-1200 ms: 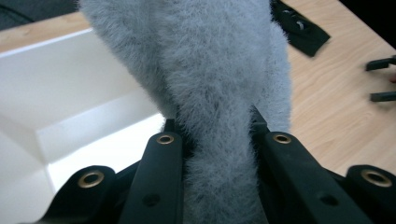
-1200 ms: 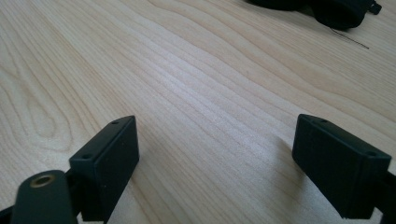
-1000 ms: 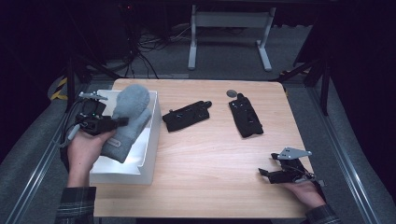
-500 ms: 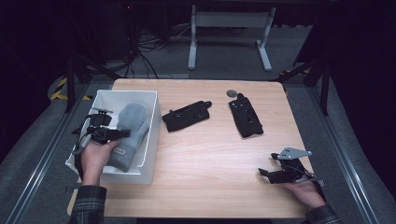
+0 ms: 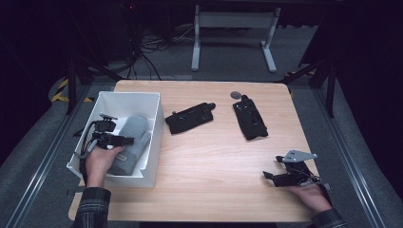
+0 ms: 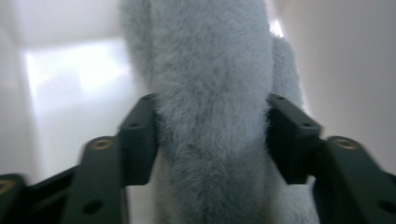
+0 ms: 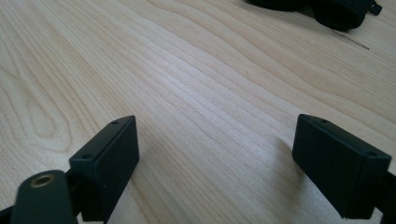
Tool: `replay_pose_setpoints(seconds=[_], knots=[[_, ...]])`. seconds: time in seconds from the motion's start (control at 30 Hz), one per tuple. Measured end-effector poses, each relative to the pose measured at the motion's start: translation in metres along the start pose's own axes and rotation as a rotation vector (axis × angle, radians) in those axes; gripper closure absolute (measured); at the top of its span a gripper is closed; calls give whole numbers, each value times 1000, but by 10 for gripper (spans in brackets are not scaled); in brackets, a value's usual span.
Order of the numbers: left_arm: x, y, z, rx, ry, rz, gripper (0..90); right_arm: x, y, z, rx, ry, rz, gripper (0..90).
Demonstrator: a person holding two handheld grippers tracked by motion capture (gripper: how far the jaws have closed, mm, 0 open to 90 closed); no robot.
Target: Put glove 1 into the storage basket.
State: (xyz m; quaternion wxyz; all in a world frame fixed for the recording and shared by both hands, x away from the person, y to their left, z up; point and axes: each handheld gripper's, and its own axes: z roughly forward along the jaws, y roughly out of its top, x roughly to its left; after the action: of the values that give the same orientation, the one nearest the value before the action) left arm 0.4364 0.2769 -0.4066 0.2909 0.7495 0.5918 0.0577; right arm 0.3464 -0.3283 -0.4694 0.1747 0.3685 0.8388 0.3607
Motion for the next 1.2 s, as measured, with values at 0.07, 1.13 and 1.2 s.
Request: replay_pose_setpoints(seconds=[0.07, 1.13, 1.2], knots=[[-1, 2, -4, -9, 11, 3, 307, 0, 0, 0, 0, 0, 0, 150], [-93, 26, -75, -167, -93, 306, 118, 0, 0, 0, 0, 0, 0, 150], [-102, 27, -75, -172, -105, 325, 117, 0, 0, 0, 0, 0, 0, 150]])
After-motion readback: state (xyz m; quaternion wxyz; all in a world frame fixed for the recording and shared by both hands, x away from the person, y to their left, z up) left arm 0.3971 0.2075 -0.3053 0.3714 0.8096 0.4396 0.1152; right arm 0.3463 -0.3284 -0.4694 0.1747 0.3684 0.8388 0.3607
